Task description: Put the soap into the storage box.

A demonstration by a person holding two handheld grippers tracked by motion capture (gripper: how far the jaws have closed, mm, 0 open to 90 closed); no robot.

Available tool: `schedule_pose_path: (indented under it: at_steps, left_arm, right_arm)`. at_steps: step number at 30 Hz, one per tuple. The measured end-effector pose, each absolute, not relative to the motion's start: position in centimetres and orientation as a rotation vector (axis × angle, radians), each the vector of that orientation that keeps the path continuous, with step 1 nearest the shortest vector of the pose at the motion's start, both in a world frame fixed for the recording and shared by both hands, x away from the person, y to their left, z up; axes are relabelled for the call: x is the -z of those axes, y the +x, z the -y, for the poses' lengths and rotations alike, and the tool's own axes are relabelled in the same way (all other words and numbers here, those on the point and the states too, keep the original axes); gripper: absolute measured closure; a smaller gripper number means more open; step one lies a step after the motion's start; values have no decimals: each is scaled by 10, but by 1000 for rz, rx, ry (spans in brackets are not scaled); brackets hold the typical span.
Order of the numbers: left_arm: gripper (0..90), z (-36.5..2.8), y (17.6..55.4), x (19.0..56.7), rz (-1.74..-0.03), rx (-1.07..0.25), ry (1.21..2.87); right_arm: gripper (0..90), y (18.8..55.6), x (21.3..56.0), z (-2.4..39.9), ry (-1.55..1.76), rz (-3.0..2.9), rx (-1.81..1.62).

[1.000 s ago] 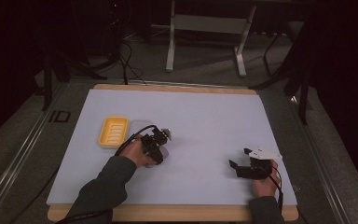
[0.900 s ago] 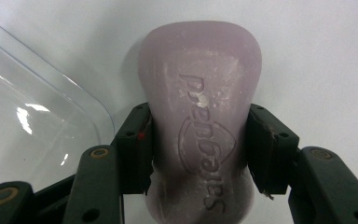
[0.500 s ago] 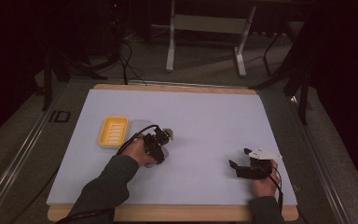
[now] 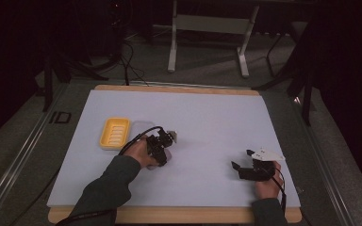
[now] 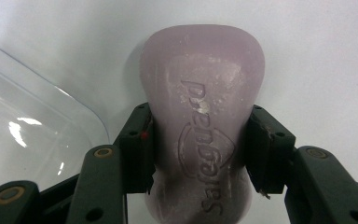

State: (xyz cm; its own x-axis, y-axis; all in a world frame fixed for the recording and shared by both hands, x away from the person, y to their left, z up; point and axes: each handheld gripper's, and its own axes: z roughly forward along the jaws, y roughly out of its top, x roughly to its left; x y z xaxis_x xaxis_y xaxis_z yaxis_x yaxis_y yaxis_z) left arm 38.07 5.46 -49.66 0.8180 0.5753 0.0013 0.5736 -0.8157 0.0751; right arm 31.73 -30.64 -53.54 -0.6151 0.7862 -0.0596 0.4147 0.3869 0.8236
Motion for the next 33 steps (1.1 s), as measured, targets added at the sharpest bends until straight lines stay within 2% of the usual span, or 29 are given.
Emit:
schedule_pose_path:
  at_steps: [33]
  left_arm:
    - [497, -70, 388, 470, -952, -49, 2876]
  right_arm:
    - [169, 317, 535, 307, 1033, -2206, -1127]
